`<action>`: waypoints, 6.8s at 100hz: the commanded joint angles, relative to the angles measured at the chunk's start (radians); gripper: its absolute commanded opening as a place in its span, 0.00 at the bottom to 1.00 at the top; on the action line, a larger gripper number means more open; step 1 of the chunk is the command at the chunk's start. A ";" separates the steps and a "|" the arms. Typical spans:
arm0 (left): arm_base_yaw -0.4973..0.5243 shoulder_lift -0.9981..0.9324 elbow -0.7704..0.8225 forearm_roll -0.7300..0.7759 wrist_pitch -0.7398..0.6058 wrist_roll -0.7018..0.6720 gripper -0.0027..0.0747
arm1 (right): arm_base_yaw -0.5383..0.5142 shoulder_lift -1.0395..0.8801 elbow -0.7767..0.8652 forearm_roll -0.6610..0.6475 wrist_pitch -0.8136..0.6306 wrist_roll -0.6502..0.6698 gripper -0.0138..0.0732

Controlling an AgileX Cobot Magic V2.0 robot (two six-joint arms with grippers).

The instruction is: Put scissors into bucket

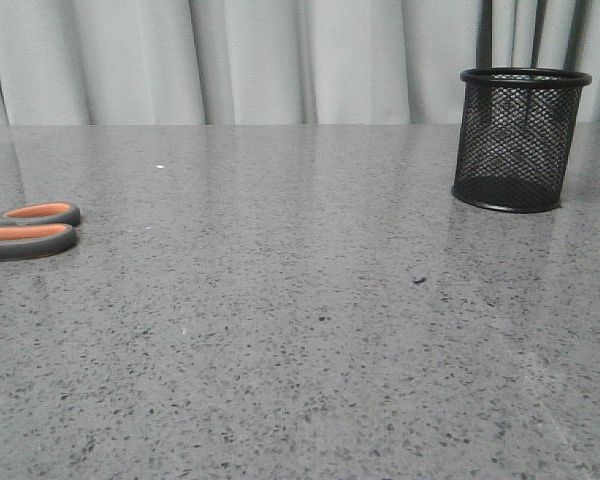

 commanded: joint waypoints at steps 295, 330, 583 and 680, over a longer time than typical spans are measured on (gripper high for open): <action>-0.034 1.485 -1.321 -0.253 1.177 1.243 0.44 | 0.031 0.720 -0.795 0.356 0.481 -0.065 0.68; -0.111 1.565 -1.321 -0.119 1.179 1.276 0.44 | 0.031 0.746 -0.795 0.356 0.481 -0.074 0.68; -0.678 1.389 -1.735 -0.035 1.167 0.788 0.01 | 0.031 0.937 -0.961 1.197 0.716 -0.590 0.63; -0.975 1.439 -1.758 0.097 0.929 0.586 0.01 | 0.031 1.077 -1.066 1.301 0.848 -0.628 0.61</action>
